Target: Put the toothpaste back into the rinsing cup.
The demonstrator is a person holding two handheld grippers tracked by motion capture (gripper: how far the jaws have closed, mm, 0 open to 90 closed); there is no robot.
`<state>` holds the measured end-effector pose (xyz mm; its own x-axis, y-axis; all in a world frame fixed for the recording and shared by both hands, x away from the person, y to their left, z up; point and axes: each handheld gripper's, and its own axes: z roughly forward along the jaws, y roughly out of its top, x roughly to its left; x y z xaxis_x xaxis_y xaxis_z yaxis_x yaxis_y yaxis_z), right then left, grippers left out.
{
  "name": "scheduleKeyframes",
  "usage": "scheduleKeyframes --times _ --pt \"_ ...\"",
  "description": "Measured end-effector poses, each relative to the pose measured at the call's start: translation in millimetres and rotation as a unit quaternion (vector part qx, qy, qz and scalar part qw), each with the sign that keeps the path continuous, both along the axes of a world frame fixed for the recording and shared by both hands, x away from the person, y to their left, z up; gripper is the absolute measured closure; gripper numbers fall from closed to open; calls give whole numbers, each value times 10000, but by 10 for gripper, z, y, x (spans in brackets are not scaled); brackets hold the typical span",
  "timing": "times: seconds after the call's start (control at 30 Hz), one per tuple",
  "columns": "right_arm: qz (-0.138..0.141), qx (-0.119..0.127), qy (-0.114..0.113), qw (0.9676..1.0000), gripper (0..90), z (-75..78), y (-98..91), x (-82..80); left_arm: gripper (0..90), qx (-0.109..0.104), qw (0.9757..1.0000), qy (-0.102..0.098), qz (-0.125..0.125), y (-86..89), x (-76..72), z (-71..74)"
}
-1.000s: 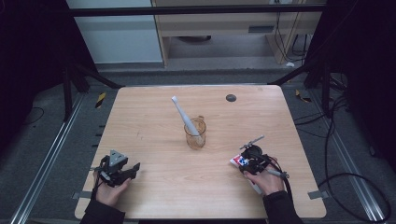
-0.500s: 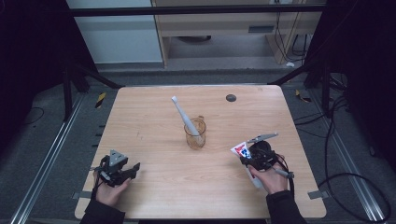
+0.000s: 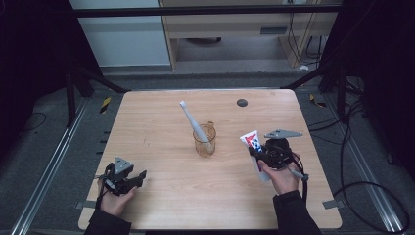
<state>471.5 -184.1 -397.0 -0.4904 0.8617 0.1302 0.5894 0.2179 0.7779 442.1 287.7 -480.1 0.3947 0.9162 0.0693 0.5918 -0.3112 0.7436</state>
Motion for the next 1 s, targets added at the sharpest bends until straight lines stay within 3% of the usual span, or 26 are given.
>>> scheduleKeyframes --times 0.3,0.4,0.63,1.0 --pt "-133 376 -571 9976 695 184 120 130 428 -20 10000 -5 14 8 0 1" --pt "-185 621 -766 9950 695 231 155 165 428 -28 10000 -5 16 10 0 1" --pt "-406 901 -1156 9884 695 296 237 241 428 -46 10000 -24 19 13 -3 8" --pt "-576 1182 -1535 9794 694 327 362 382 428 -50 10000 -18 26 18 -2 8"
